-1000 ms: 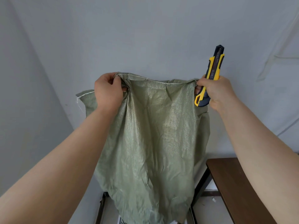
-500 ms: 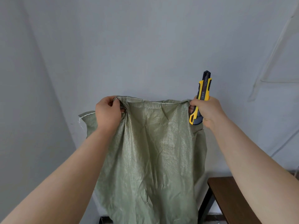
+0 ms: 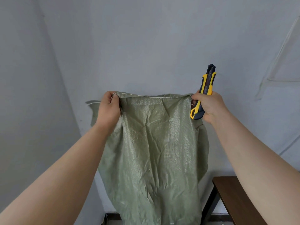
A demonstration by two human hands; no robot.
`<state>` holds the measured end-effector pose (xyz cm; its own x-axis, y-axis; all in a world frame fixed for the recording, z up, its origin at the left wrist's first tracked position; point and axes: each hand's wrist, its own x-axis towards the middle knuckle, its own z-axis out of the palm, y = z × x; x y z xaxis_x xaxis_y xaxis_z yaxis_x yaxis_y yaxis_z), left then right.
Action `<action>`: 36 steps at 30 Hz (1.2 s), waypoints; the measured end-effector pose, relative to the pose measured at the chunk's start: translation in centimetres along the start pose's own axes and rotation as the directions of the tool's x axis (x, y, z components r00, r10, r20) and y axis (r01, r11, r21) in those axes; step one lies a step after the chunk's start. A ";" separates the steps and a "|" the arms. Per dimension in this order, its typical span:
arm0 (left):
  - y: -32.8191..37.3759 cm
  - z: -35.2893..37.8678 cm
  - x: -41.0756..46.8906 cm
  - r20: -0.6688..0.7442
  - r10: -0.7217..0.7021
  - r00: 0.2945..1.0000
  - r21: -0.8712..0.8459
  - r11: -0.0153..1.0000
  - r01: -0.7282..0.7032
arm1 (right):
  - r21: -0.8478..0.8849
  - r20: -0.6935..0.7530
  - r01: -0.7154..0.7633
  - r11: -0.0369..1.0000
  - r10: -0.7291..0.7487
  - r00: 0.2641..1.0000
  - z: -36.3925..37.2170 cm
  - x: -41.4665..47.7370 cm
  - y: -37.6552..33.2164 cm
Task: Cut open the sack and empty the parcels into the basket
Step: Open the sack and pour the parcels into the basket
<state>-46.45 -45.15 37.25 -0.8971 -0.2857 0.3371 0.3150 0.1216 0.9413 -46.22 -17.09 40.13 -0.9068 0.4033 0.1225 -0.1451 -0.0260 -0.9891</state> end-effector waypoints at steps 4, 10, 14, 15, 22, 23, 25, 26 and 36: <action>0.6 -1.2 -0.9 -0.027 -0.071 0.997 -0.042 0.997 0.070 | 0.083 0.022 -0.034 0.996 0.033 0.999 1.0 -0.2 0.2; 1.7 -3.1 -2.8 0.076 -0.243 0.967 -0.144 0.957 0.252 | 0.105 0.125 -0.095 0.990 0.081 0.989 1.8 -0.6 1.1; 1.4 -3.1 -5.3 0.082 -0.260 0.962 0.025 0.966 0.259 | 0.024 0.214 -0.130 0.991 0.122 0.969 1.4 -1.2 2.0; 1.0 -3.0 -5.8 0.065 -0.268 0.961 0.054 0.963 0.265 | -0.007 0.224 -0.130 0.991 0.128 0.966 1.1 -1.3 2.5; -2.7 -0.6 -9.1 -0.077 -0.251 0.965 0.168 0.951 0.261 | -0.122 0.248 -0.170 0.978 0.196 0.949 -2.0 -1.0 6.5; -3.0 0.1 -9.5 -0.083 -0.257 0.963 0.164 0.950 0.267 | -0.129 0.242 -0.177 0.976 0.204 0.948 -2.6 -0.9 7.1; -3.5 1.1 -10.2 -0.089 -0.263 0.961 0.150 0.950 0.274 | -0.131 0.232 -0.190 0.973 0.217 0.948 -3.7 -0.8 7.9; -3.8 1.5 -10.4 -0.088 -0.266 0.960 0.137 0.951 0.276 | -0.134 0.230 -0.194 0.972 0.221 0.948 -4.2 -0.7 8.3; -6.3 4.1 -13.7 0.008 -0.418 0.908 0.165 0.896 0.412 | -0.165 0.212 -0.308 0.937 0.338 0.917 -7.6 -1.6 12.6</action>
<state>-37.42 -38.12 26.60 -0.9490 -0.3029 -0.0878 -0.1378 0.1479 0.9794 -43.61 -11.15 26.85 -0.9644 0.1670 -0.2050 0.2083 0.0022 -0.9781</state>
